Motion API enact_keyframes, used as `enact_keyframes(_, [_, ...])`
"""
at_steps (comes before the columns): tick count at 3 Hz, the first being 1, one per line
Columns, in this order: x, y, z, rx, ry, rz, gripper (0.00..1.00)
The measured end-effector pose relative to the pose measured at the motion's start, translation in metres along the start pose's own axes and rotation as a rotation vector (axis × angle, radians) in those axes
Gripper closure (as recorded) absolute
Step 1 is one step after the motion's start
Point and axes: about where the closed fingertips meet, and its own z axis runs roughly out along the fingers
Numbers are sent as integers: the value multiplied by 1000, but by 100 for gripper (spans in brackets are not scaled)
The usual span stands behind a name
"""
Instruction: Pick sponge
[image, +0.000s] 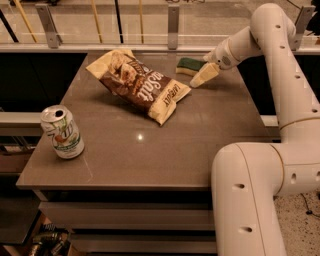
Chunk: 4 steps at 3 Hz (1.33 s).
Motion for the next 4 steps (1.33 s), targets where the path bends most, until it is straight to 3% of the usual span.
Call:
enact_keyframes(3, [-3,1,3,-6,1,1,88])
enact_keyframes(4, [-3,2,3,-6,1,0,100])
